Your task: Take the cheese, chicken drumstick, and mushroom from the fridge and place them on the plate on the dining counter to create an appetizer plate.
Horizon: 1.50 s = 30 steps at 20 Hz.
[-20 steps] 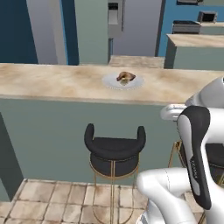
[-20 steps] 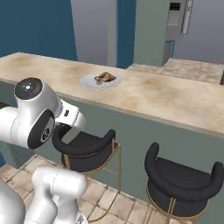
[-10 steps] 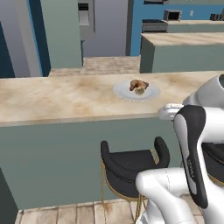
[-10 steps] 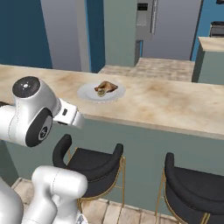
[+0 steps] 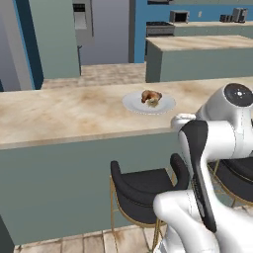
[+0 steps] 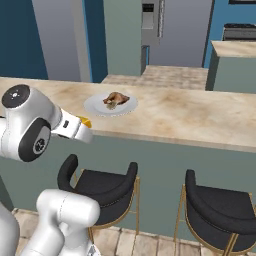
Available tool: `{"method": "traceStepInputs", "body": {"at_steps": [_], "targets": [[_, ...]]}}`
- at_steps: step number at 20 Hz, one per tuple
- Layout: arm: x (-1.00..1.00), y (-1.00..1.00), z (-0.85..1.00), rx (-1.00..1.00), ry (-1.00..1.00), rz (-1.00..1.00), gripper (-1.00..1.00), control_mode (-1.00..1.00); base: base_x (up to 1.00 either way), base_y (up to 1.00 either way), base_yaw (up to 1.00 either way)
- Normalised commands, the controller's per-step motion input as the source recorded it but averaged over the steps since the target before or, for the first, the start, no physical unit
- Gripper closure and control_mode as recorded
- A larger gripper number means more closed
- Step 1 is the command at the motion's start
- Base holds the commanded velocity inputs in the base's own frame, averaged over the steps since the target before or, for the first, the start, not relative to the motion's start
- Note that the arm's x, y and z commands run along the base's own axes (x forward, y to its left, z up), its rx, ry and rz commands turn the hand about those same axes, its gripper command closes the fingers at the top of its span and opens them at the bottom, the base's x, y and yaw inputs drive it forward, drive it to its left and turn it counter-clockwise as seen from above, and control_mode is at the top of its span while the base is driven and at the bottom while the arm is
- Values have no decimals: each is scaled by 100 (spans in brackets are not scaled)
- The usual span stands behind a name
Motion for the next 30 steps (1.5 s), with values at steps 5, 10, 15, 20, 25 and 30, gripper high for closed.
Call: {"method": "traceStepInputs", "body": {"at_steps": [5,10,15,20,25,30], "targets": [[16,45,6,-7,-6,-20,100,-100,0,0,0],[0,18,39,-1,-7,-12,100,-100,0,0,0],[0,1,63,10,0,-8,100,-100,0,0,0],[0,0,21,14,4,-2,100,-100,0,0,0],[8,3,0,13,7,0,100,-100,0,0,0],[36,14,-16,8,3,0,100,-100,0,0,0]]}}
